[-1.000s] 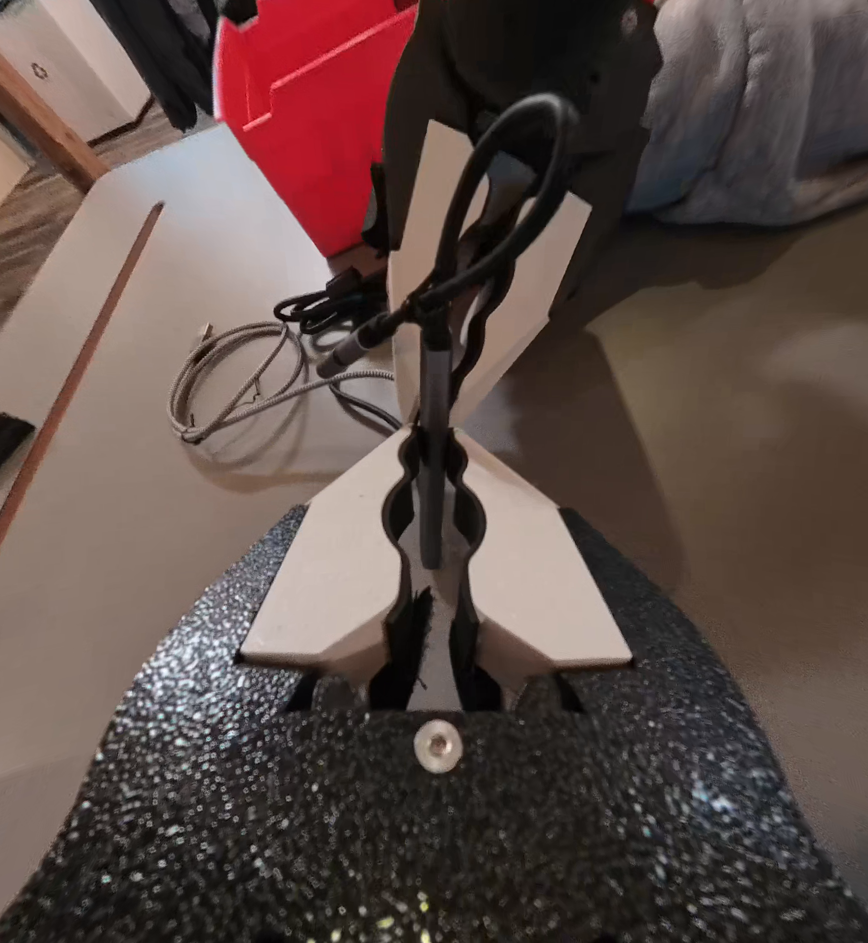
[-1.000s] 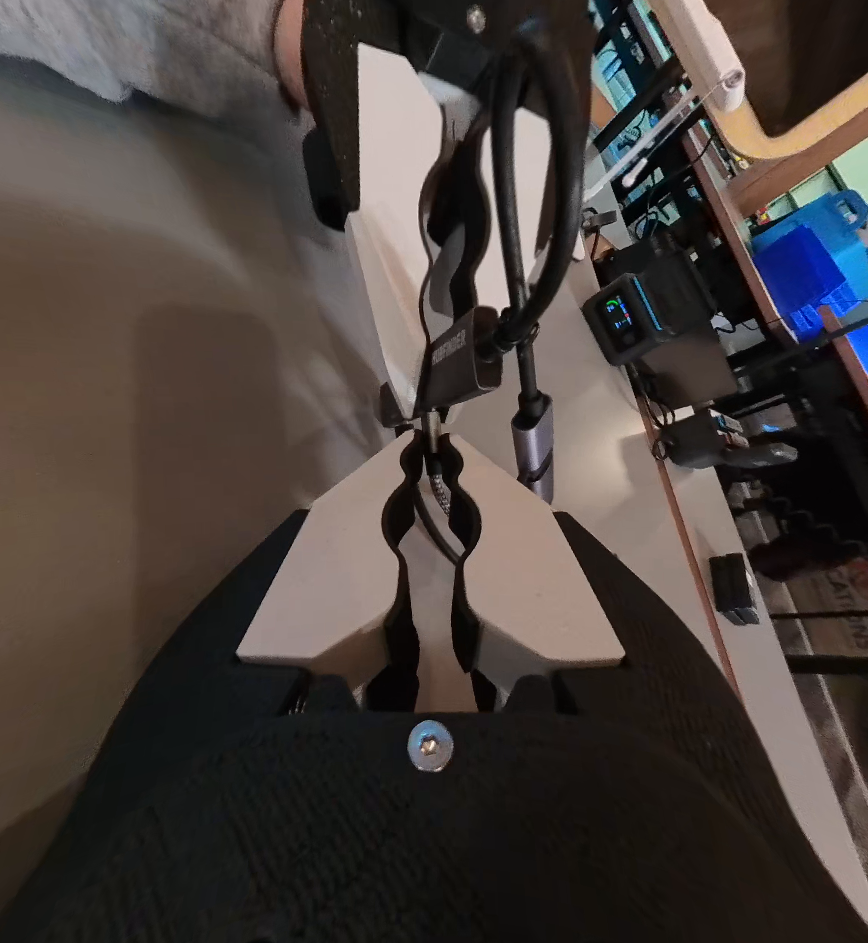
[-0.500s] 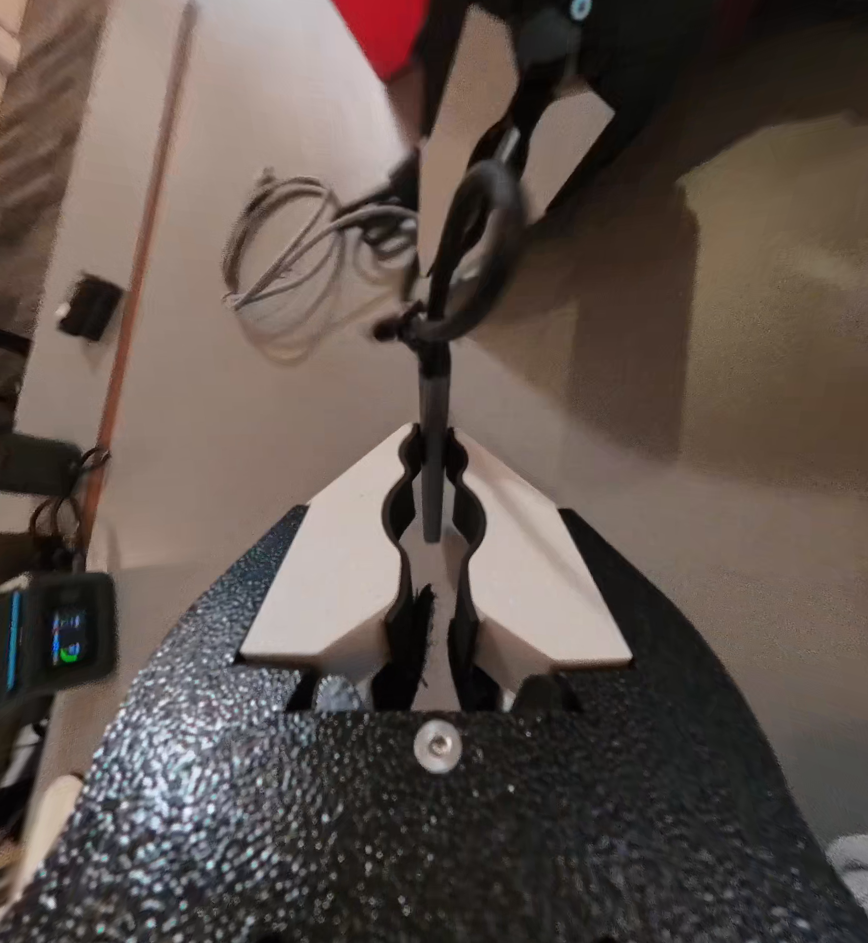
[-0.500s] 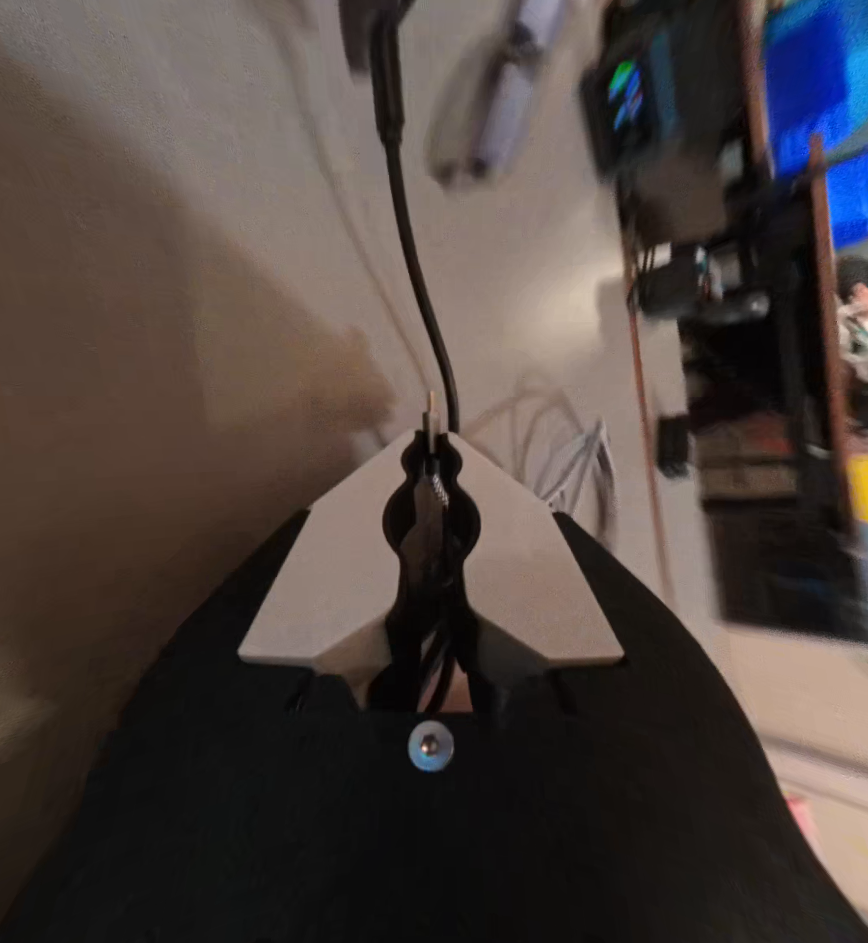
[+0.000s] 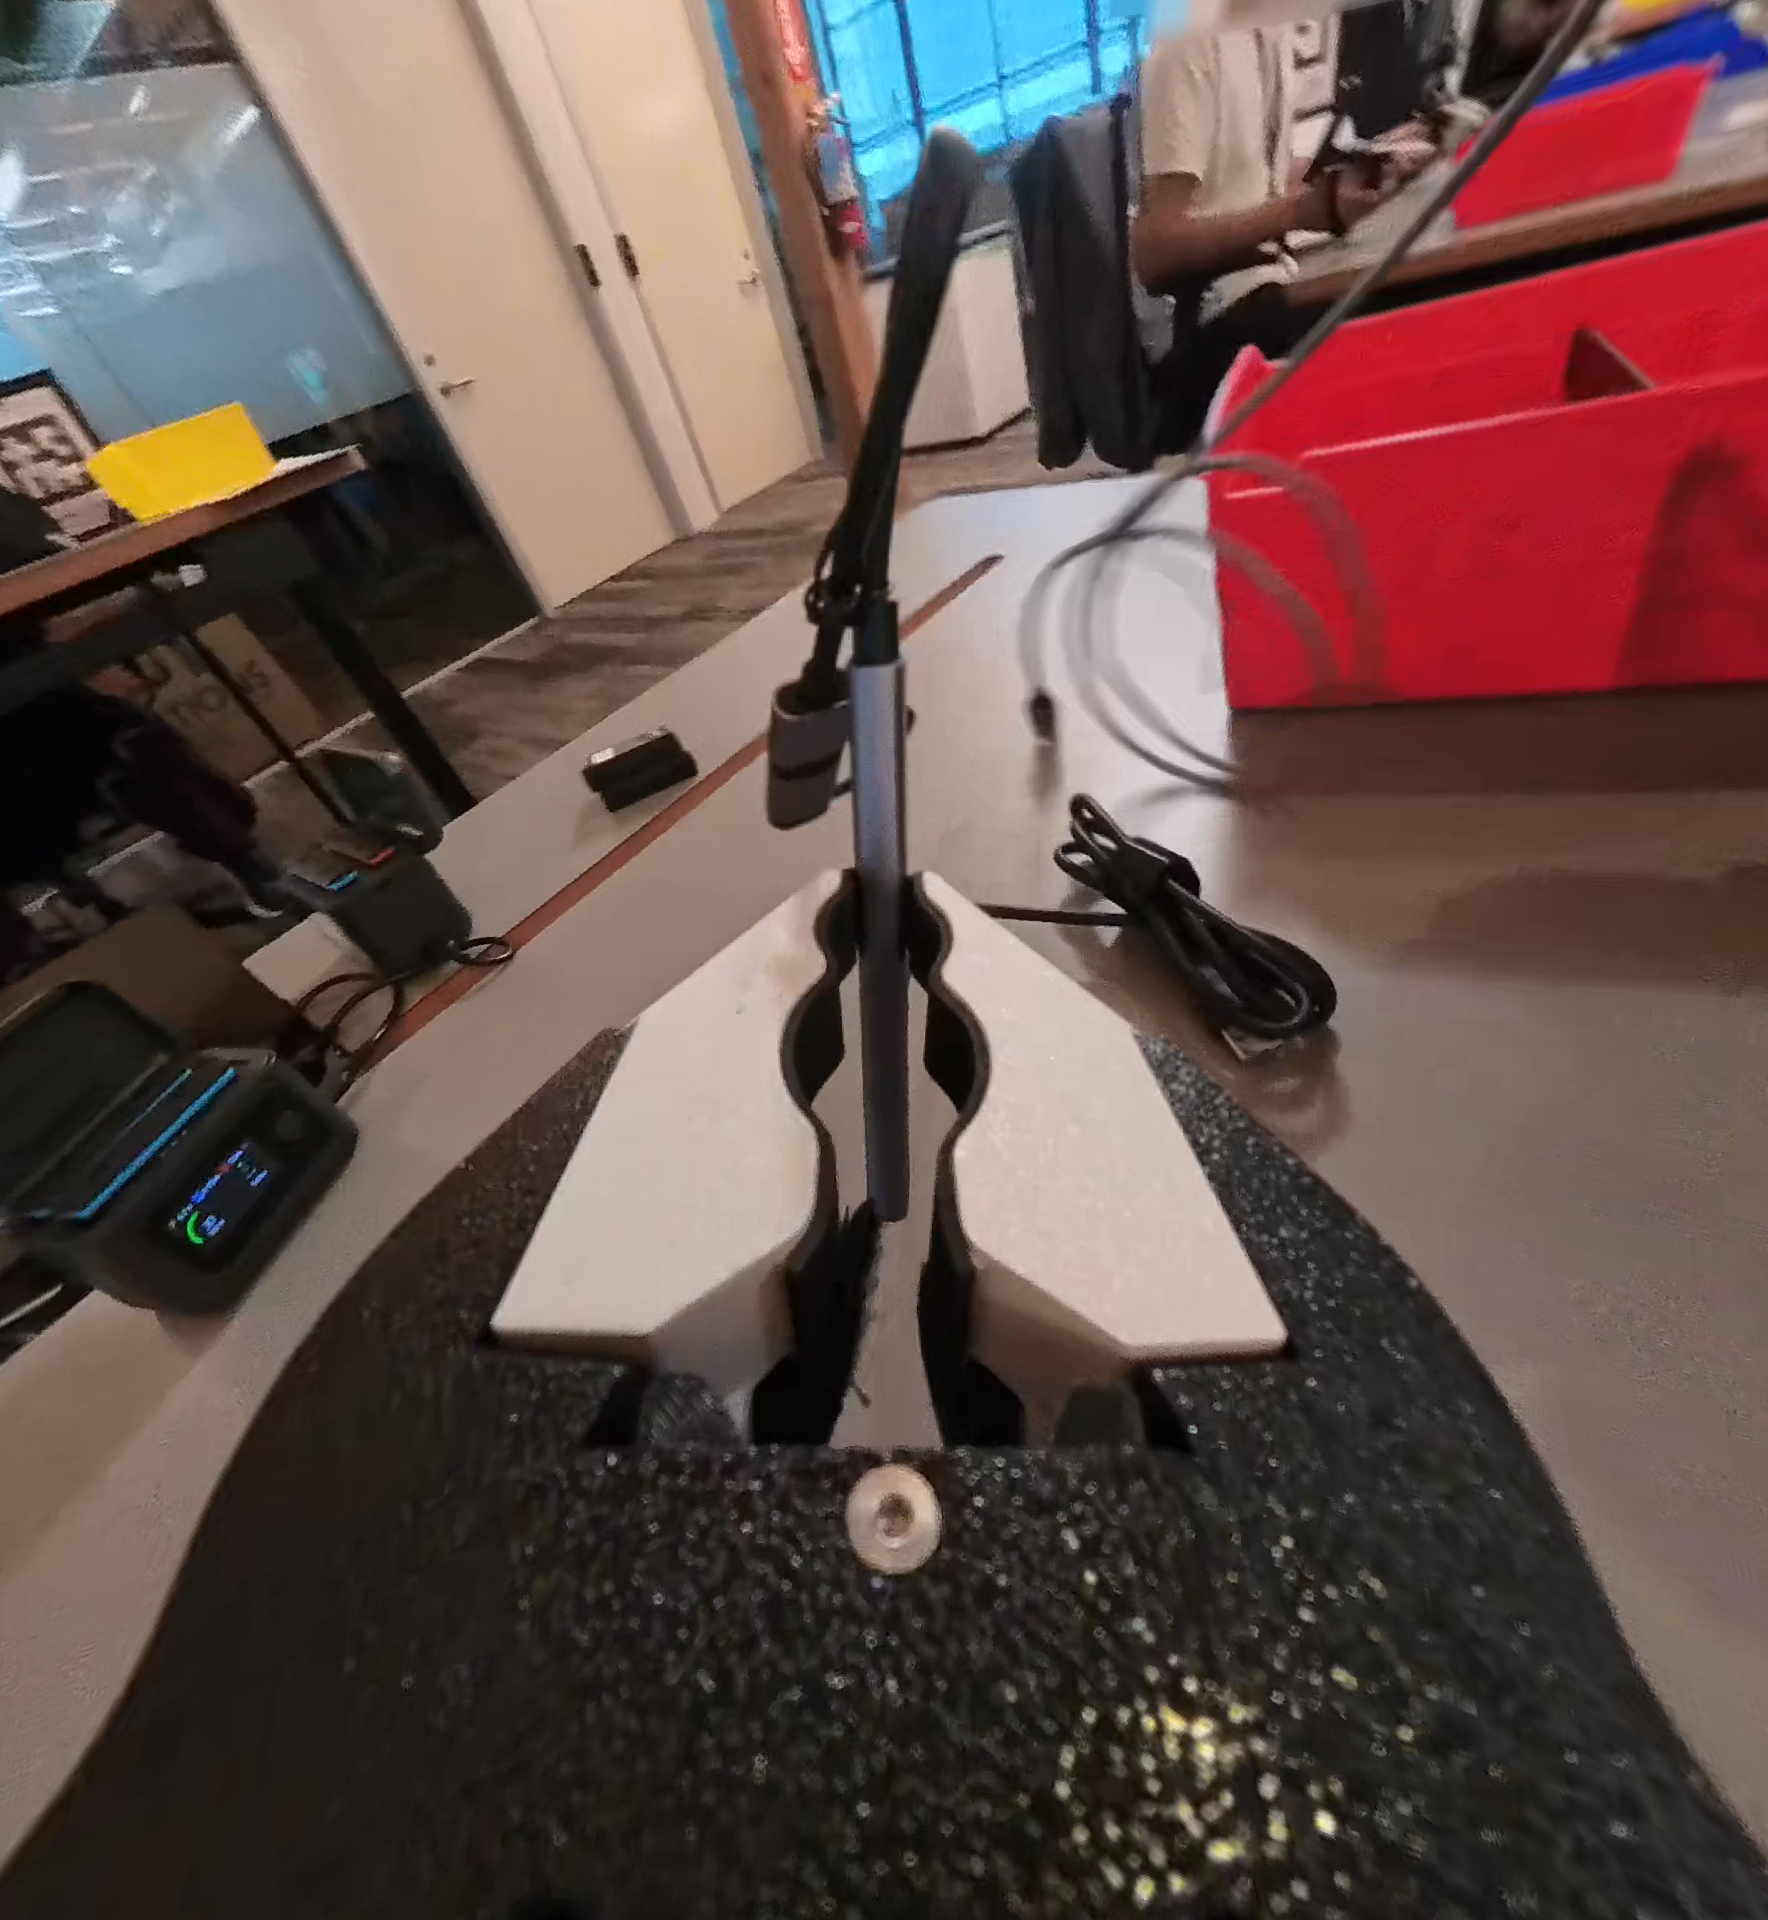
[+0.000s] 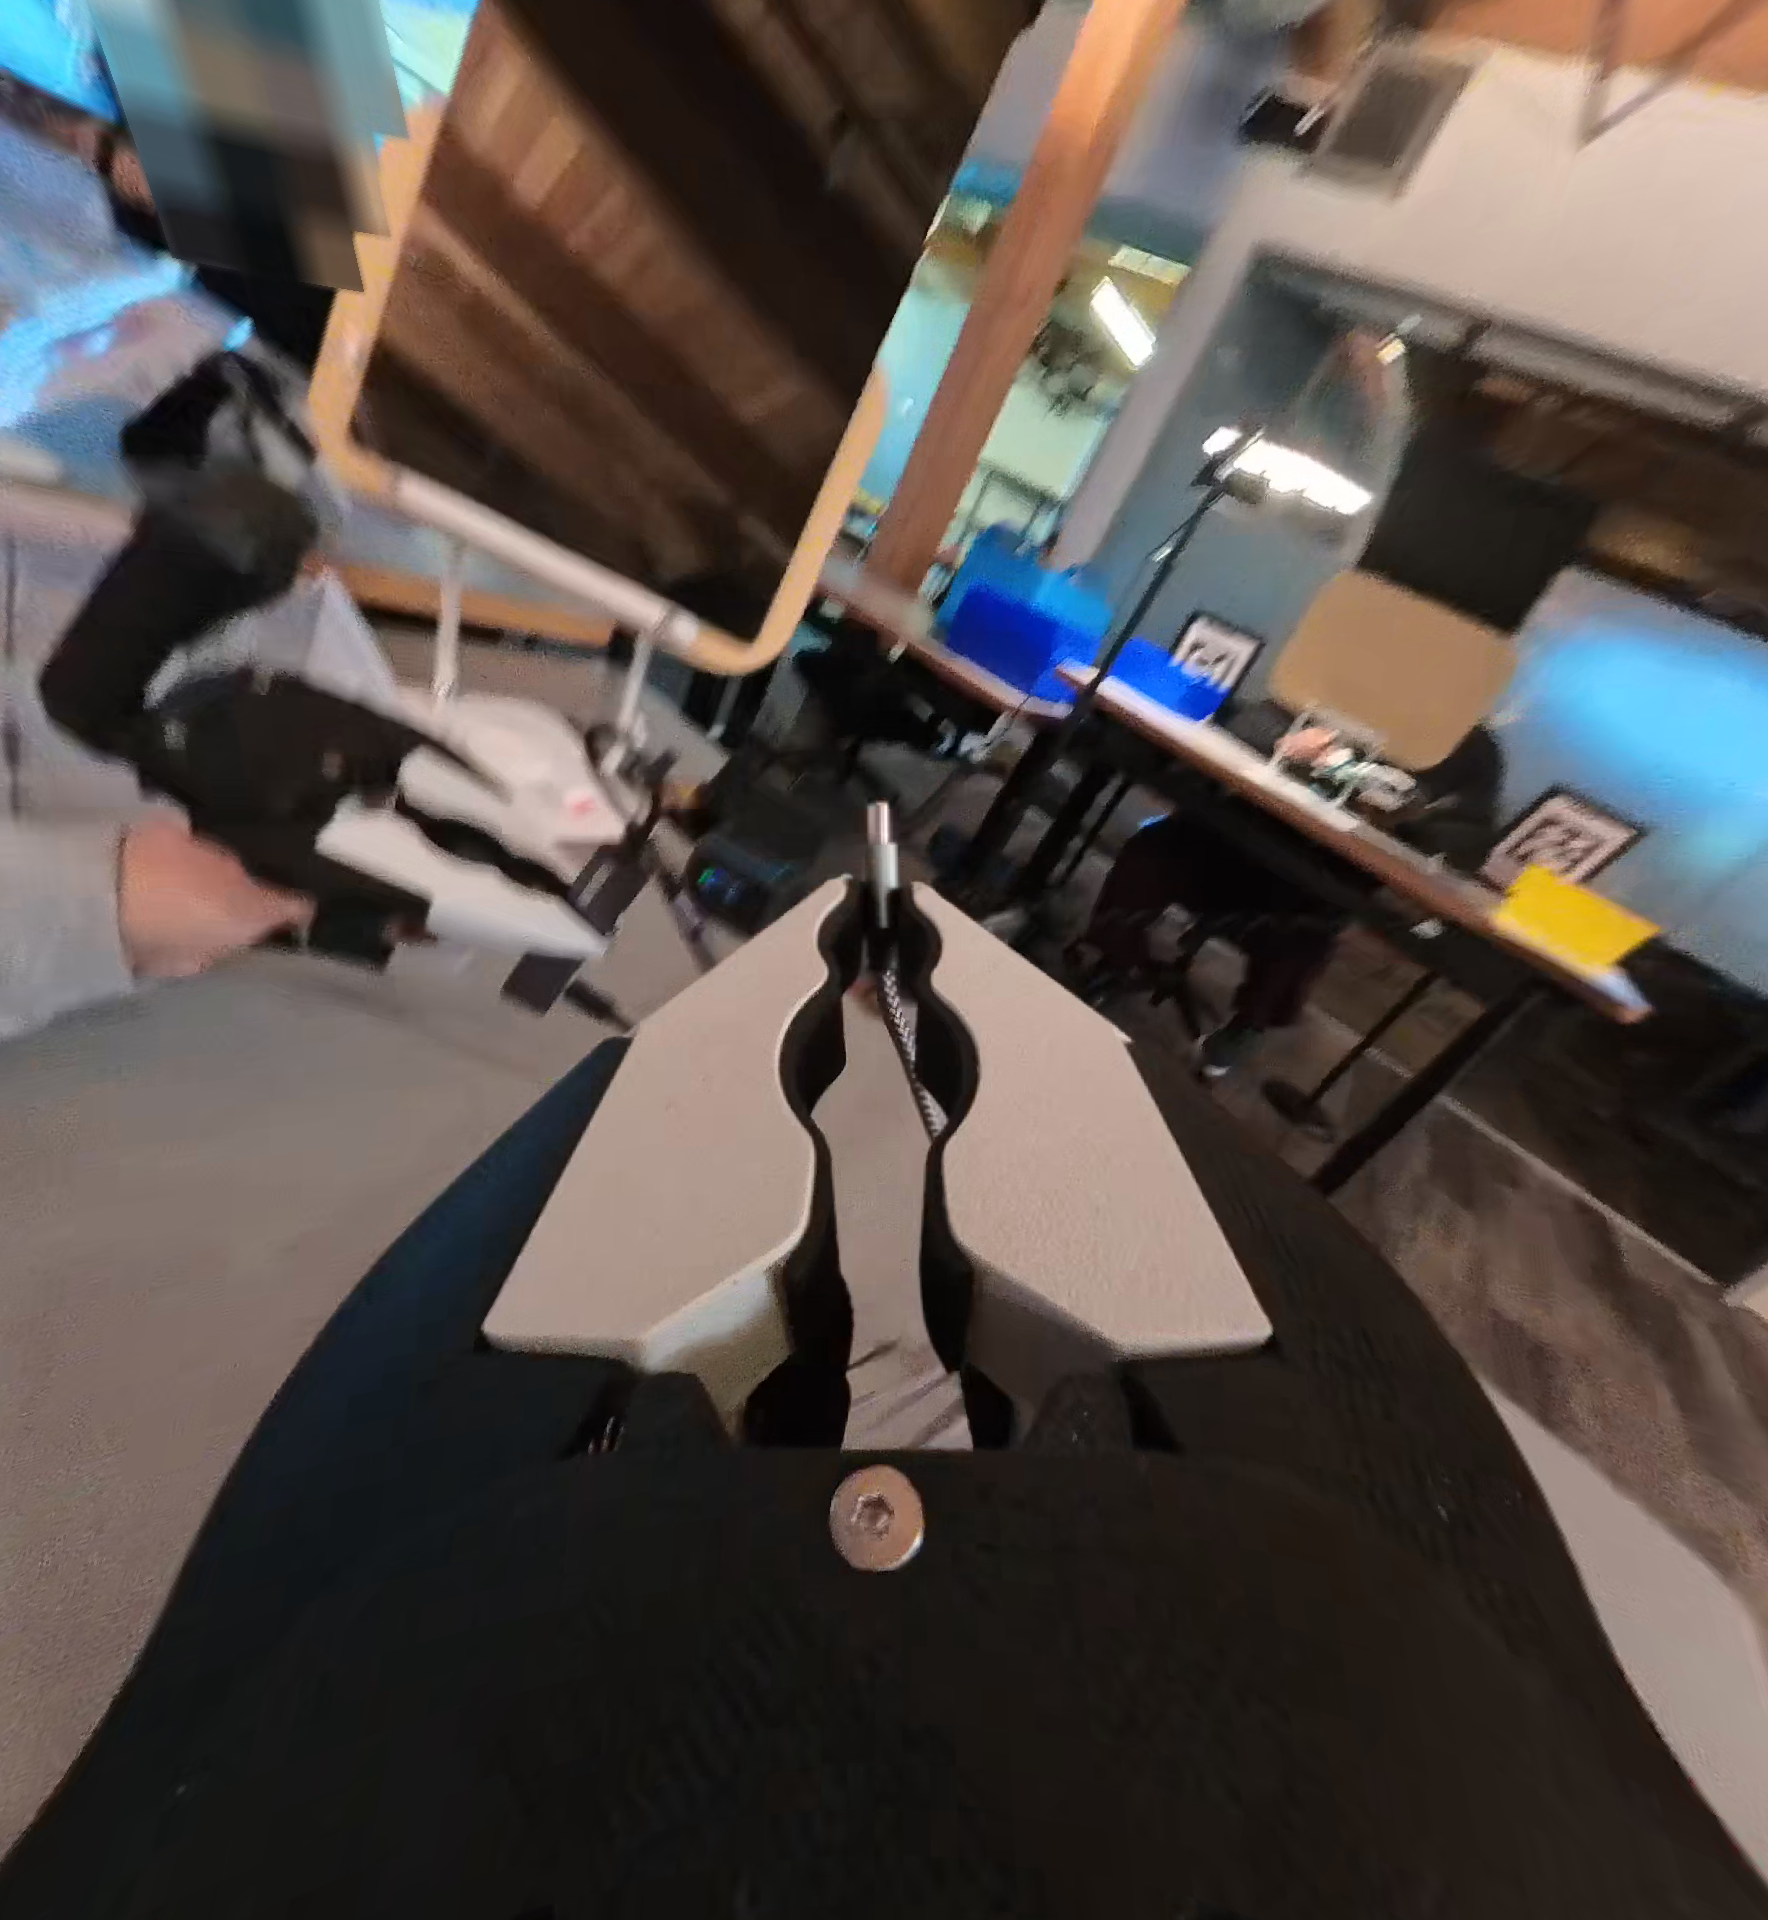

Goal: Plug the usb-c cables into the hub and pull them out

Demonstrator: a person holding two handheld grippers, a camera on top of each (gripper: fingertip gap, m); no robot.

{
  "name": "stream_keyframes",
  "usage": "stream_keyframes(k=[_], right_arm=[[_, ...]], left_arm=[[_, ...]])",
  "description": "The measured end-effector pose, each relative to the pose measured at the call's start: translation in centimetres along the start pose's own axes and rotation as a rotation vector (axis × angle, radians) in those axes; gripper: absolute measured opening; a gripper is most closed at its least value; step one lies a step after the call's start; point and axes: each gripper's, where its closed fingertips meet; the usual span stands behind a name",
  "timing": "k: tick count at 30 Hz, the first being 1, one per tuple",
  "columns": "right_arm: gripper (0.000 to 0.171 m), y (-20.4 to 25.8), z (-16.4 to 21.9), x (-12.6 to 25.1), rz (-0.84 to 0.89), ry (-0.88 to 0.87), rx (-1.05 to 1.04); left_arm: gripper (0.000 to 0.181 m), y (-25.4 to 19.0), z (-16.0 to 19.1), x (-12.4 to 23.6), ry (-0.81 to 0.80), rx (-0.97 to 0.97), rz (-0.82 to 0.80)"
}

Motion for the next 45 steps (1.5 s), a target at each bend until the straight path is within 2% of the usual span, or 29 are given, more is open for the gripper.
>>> stream_keyframes(k=[2,5,9,12,19,29,33,36,40,42,45], right_arm=[[0.003,-3.0,-4.0,2.8,0.069,-0.044,0.015],[0.003,-6.6,-8.9,6.8,0.137,-0.078,0.039],[0.003,-9.7,-12.9,11.3,0.187,-0.066,0.043],[0.003,-11.9,-13.7,13.6,0.245,-0.017,0.056],[0.003,-16.5,-12.4,16.5,0.337,0.116,-0.014],[0.003,-18.4,-7.6,18.1,0.378,0.19,-0.104],[0.003,-17.6,-3.0,18.3,0.356,0.289,-0.122],[0.003,-15.3,3.6,18.4,0.278,0.494,-0.102],[0.003,-11.3,14.0,20.7,0.112,0.991,-0.039],[0.003,-8.7,17.4,21.4,-0.018,1.157,-0.019],[0.003,-5.7,20.4,21.1,-0.187,1.269,0.017]], left_arm=[[0.006,0.8,0.0,-0.2,-0.024,0.028,-0.047],[0.006,0.5,0.0,-0.4,-0.063,0.1,-0.002],[0.006,0.7,0.2,-0.6,-0.083,0.166,0.028],[0.006,0.9,0.5,-0.7,-0.091,0.211,0.051],[0.006,0.9,0.6,-0.6,-0.109,0.271,0.09],[0.006,0.6,0.7,-0.6,-0.105,0.278,0.113],[0.006,0.4,0.8,-0.7,-0.099,0.284,0.128],[0.006,-0.1,0.9,-0.9,-0.093,0.291,0.158],[0.006,-1.6,0.8,-1.2,-0.085,0.292,0.238],[0.006,-2.5,0.8,-1.4,-0.074,0.282,0.275],[0.006,-3.7,0.9,-1.5,-0.055,0.248,0.327]])
Point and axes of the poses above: each gripper's, where its closed fingertips meet, x back along the fingers, z out of its underside, y = z × x across the jaws
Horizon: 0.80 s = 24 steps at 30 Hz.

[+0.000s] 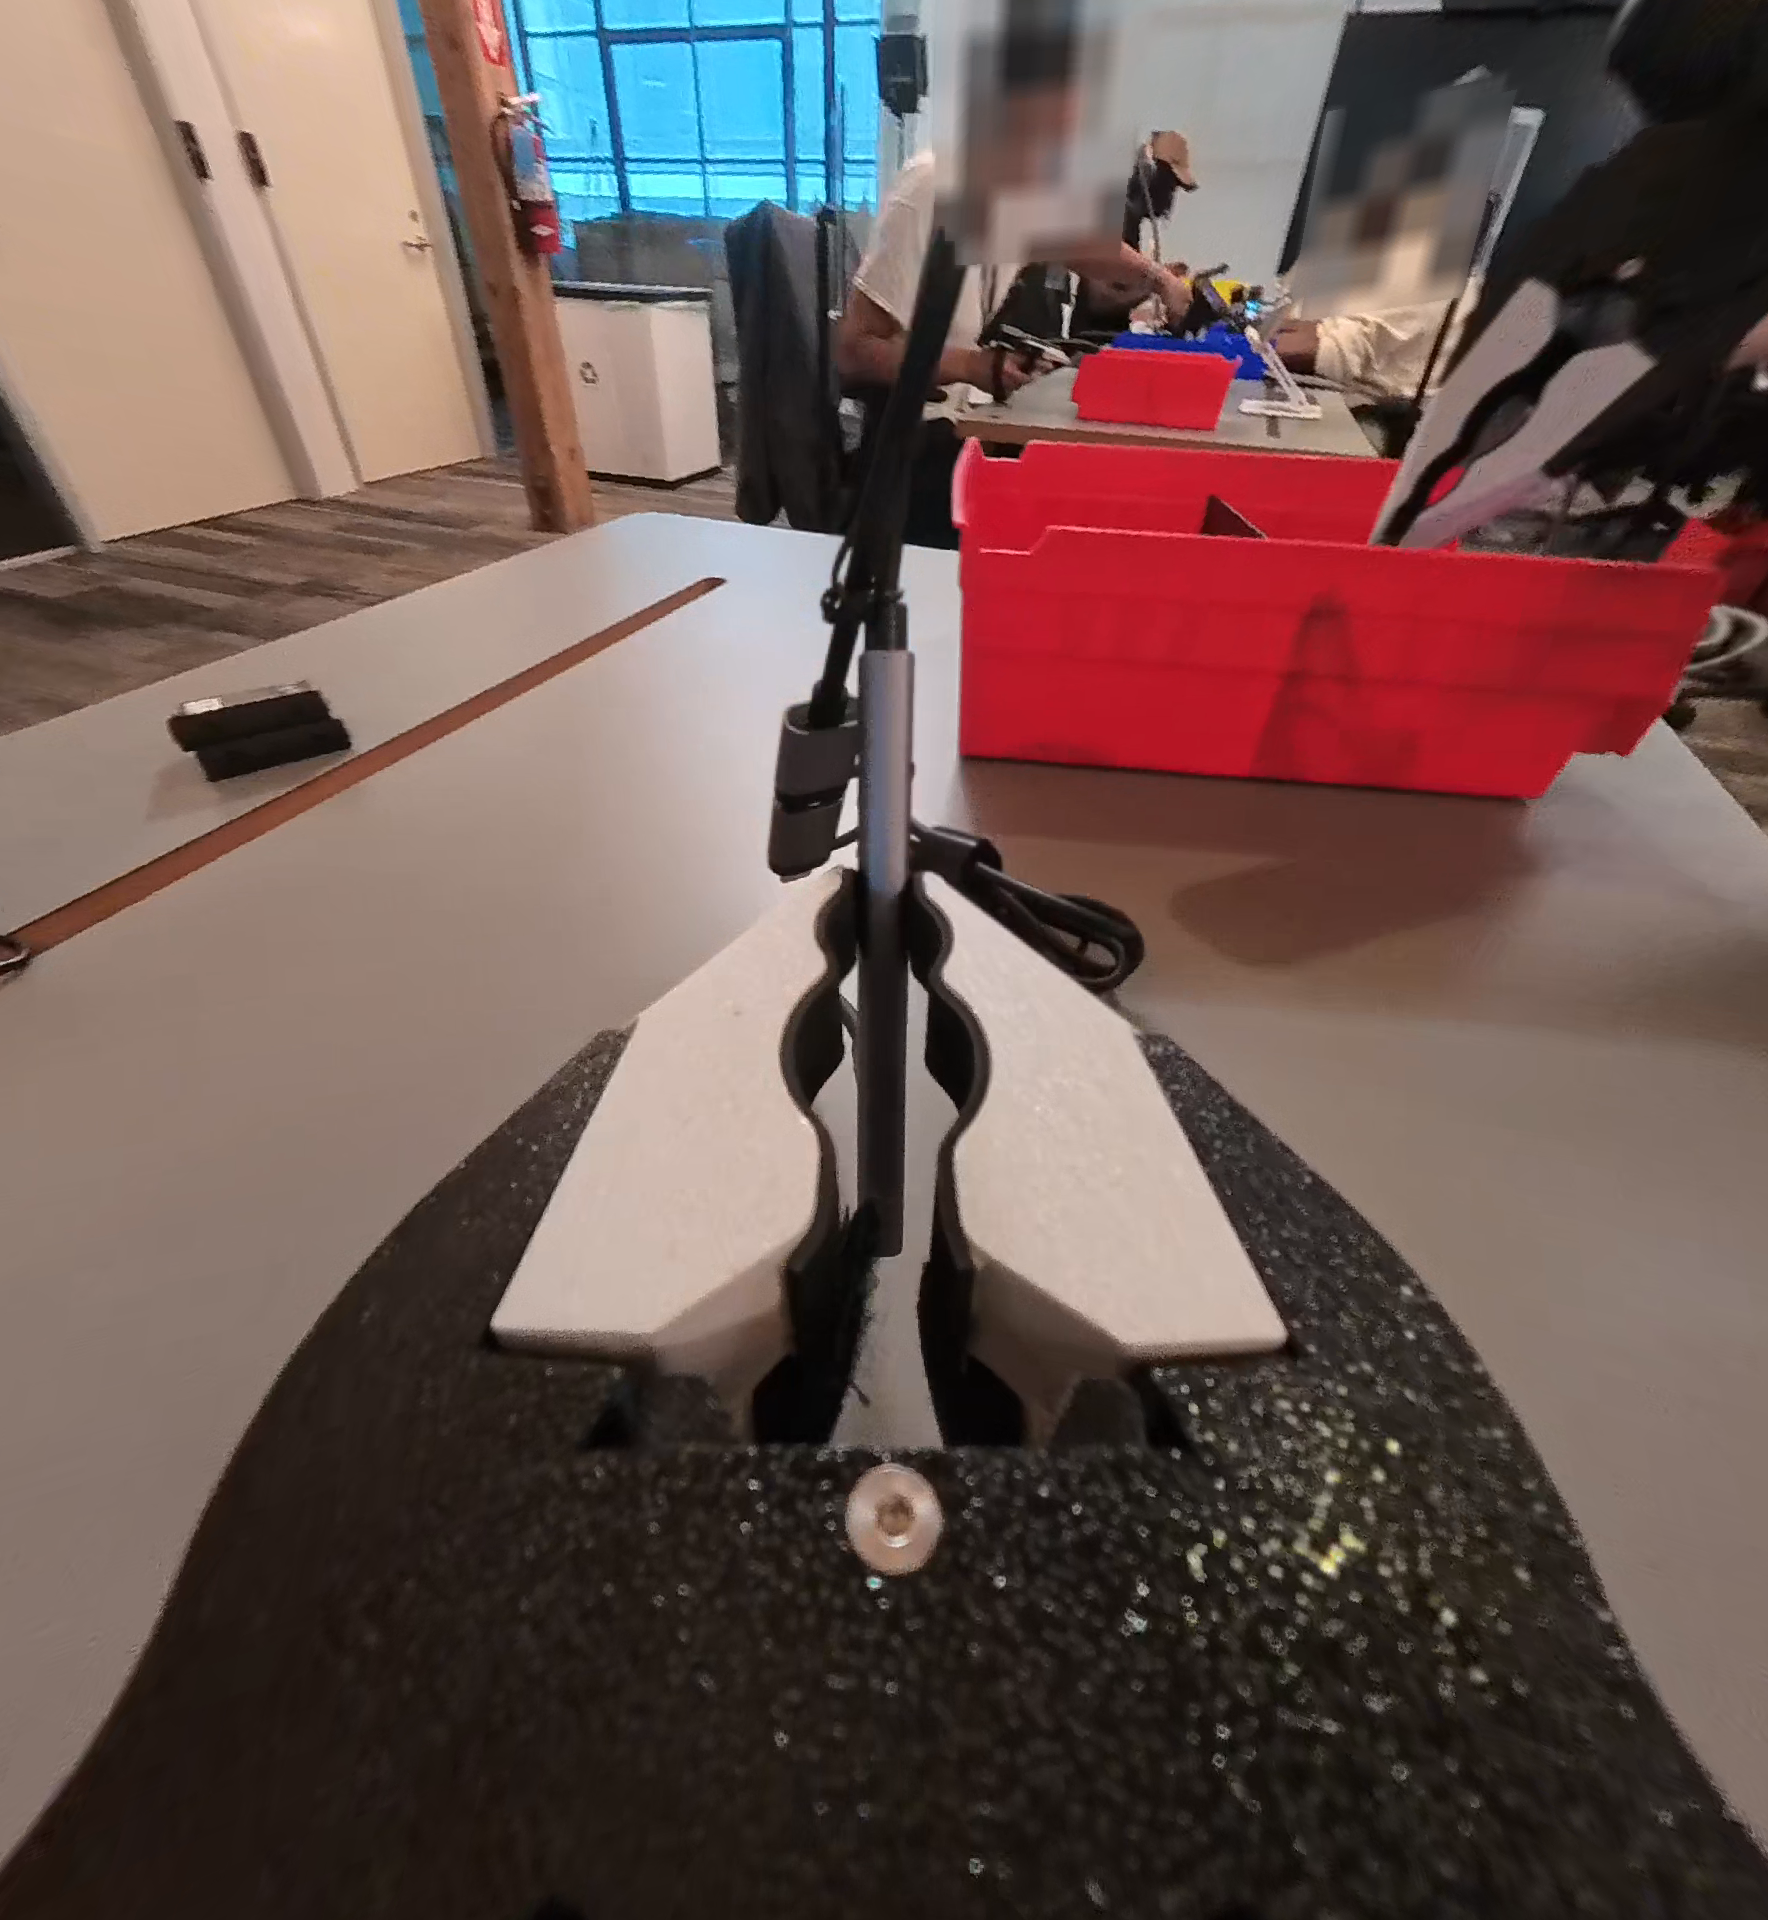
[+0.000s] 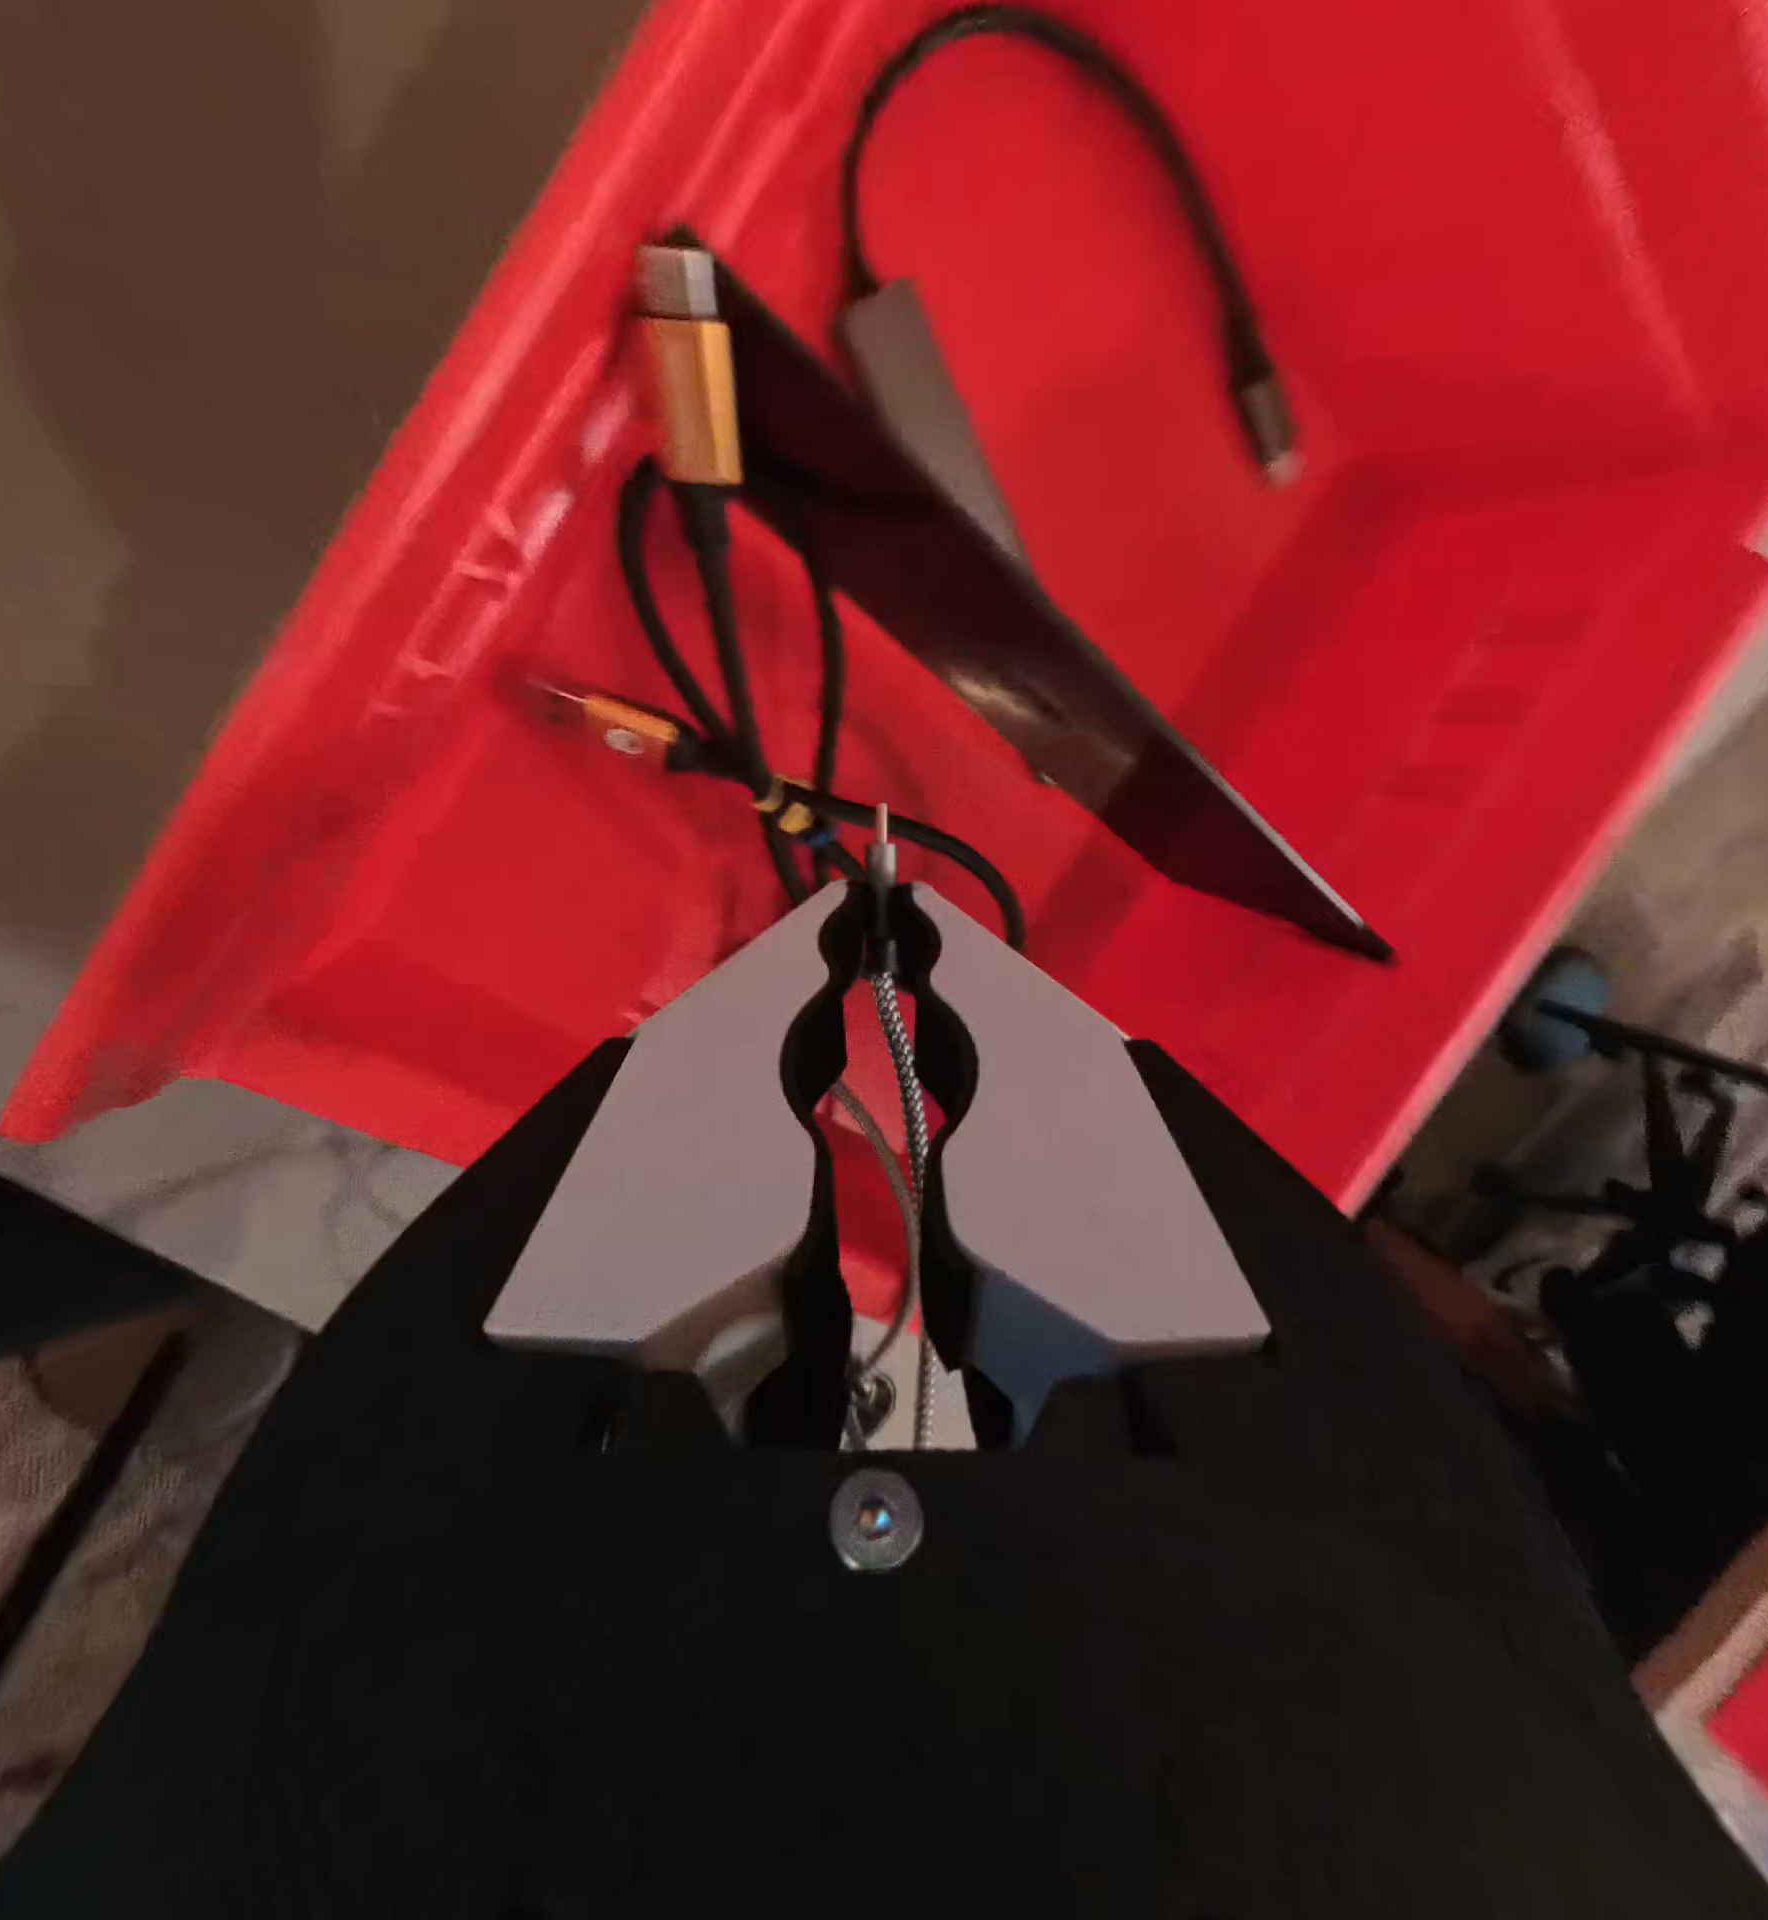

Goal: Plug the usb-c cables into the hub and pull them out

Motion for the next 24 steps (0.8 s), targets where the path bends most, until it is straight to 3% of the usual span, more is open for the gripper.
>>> stream_keyframes(k=[3,5,8,10,13,16,19,22,24], right_arm=[[0.003,3.0,-2.3,-1.2,-0.153,-0.063,0.08],[0.004,2.4,-4.3,-0.9,-0.134,-0.145,0.082],[0.045,-0.3,-4.9,0.3,-0.042,-0.122,0.03],[0.055,-2.4,-6.2,3.2,0.084,-0.153,-0.022],[0.053,-1.6,-12.4,9.2,0.165,-0.44,-0.064],[0.039,5.9,-20.1,11.4,0.003,-0.715,0.112],[0.039,14.7,-24.1,6.1,-0.274,-0.685,0.292],[0.047,16.4,-27.3,-1.7,-0.221,-0.664,0.328],[0.046,16.2,-29.0,-5.0,-0.192,-0.699,0.301]], left_arm=[[0.006,-0.8,0.3,-0.3,0.022,-0.021,0.036],[0.006,-1.2,0.4,-0.4,0.028,-0.02,0.053],[0.006,-1.4,0.5,-0.4,0.031,-0.011,0.069],[0.007,-1.8,0.5,-0.5,0.034,0.01,0.099],[0.007,-2.3,0.7,-0.7,0.04,0.027,0.136],[0.007,-2.7,1.0,-0.9,0.058,0.008,0.153],[0.006,-2.9,1.0,-0.8,0.06,0.009,0.171],[0.006,-3.0,1.1,-0.7,0.063,0.029,0.191],[0.006,-3.2,1.2,-0.5,0.069,0.028,0.214]])
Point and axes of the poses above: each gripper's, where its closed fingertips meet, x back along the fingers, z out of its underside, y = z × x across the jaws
